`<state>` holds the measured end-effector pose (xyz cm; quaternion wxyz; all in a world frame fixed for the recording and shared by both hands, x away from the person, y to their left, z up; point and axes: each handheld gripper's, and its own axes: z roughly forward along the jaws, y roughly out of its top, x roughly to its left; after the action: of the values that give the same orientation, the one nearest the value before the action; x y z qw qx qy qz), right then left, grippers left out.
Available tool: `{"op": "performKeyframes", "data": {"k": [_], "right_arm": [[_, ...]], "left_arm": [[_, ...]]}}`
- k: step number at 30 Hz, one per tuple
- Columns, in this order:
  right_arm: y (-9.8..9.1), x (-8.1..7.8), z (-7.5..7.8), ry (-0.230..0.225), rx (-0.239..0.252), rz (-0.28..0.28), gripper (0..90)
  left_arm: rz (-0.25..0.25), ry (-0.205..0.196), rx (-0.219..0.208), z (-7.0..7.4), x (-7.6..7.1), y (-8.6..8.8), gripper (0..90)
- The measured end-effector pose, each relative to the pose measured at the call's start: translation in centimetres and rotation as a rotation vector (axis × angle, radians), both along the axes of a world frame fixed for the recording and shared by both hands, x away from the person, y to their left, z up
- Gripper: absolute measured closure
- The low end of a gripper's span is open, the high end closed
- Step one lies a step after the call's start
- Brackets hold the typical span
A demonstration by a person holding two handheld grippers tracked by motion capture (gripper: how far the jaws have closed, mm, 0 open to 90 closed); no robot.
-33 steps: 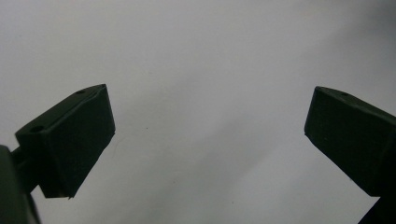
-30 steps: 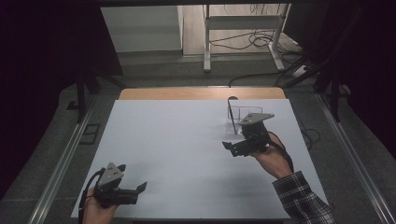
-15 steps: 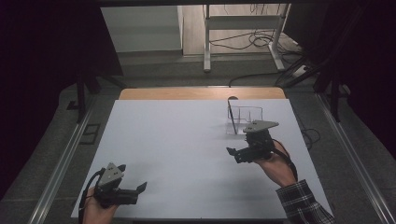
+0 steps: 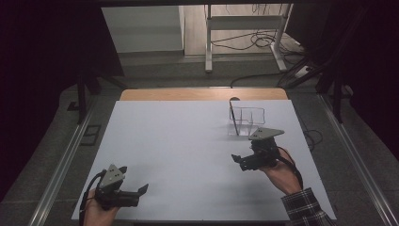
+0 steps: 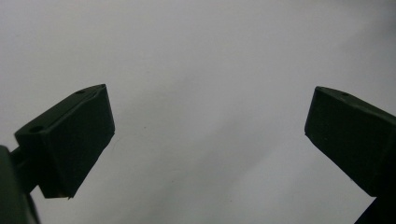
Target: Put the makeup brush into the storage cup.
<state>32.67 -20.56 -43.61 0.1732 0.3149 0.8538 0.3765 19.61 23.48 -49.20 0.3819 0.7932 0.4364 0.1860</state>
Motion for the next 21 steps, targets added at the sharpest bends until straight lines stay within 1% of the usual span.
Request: {"op": "performKeyframes", "data": {"k": [8,17,21], "right_arm": [[-0.4,-0.7,-0.5,0.019,0.015,0.005,0.0],[-0.7,-1.3,-0.9,0.034,0.008,0.004,0.0],[-0.8,-1.7,-1.0,0.036,0.015,0.004,0.0]], "left_arm": [[-0.003,0.0,0.004,0.0,0.0,-0.1,1.8],[-0.005,0.0,0.005,0.0,0.0,-0.1,1.7],[-0.005,0.0,0.005,0.0,-0.1,-0.1,1.7]]}}
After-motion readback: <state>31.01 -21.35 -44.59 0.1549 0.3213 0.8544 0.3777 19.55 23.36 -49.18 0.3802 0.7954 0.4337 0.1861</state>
